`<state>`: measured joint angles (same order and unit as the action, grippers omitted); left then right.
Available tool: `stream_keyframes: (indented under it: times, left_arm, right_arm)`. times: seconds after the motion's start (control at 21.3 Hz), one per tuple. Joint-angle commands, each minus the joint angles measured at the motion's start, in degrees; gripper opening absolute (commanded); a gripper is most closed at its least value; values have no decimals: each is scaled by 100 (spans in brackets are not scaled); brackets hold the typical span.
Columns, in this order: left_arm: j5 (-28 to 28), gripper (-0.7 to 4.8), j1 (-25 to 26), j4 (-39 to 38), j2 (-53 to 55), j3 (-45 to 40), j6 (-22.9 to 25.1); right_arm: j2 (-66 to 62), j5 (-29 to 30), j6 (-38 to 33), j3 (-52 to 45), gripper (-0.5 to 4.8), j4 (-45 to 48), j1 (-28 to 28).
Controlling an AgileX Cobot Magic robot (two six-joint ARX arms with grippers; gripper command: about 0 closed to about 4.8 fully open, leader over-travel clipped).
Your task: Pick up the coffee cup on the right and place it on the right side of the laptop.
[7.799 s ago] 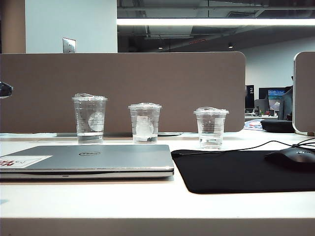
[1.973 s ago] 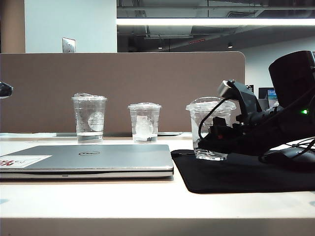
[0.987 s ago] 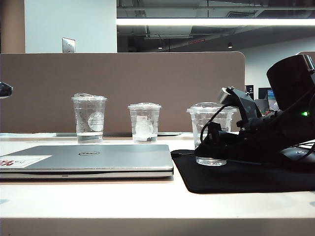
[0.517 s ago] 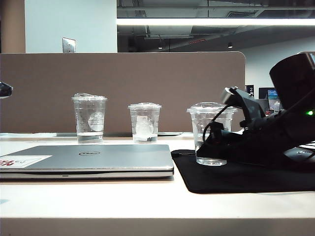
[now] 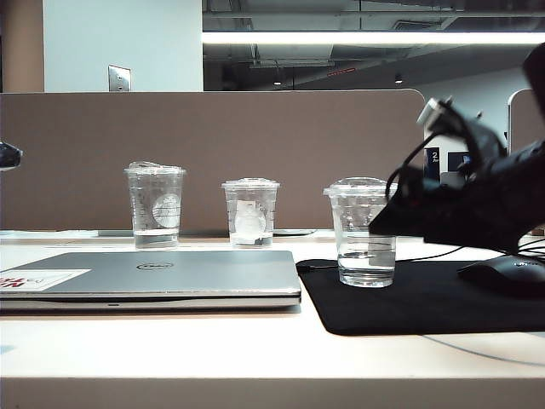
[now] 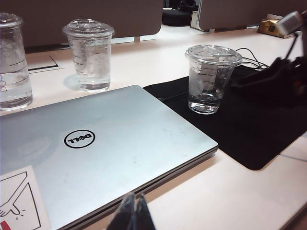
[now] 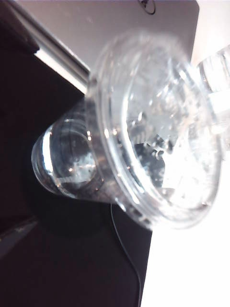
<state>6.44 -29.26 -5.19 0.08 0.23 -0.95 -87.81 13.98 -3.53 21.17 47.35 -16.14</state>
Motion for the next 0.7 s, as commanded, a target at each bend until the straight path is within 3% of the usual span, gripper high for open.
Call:
stream_keyframes:
  times: [0.05,0.14,0.23,0.33,0.38,0.52,0.7]
  left_arm:
    - [2,-5,20,50,0,20,9]
    - [114,-5,203,52,0,22,9]
    - [476,-5,824,55,0,22,9]
    - [802,-5,1478,55,0,22,9]
    - [890,-5,1851,52,0,22,9]
    - [881,-5,2704,55,0,20,9]
    - [881,-5,3414,55,0,20,9]
  right_arm:
    - [634,-179,-105,-164,479,-640,0]
    - [1456,-208,-249,-284,479,-1521,0]
    - [2157,-199,-269,-282,459,-2315,0]
    - [2680,-208,-267,-280,319,-2822,0]
    - [2957,-208,-267,-280,225,-3051,0]
    - [3624,-210,-269,-280,6,-3477,0]
    - [4457,-330,-271,-278,-5,-3812,0]
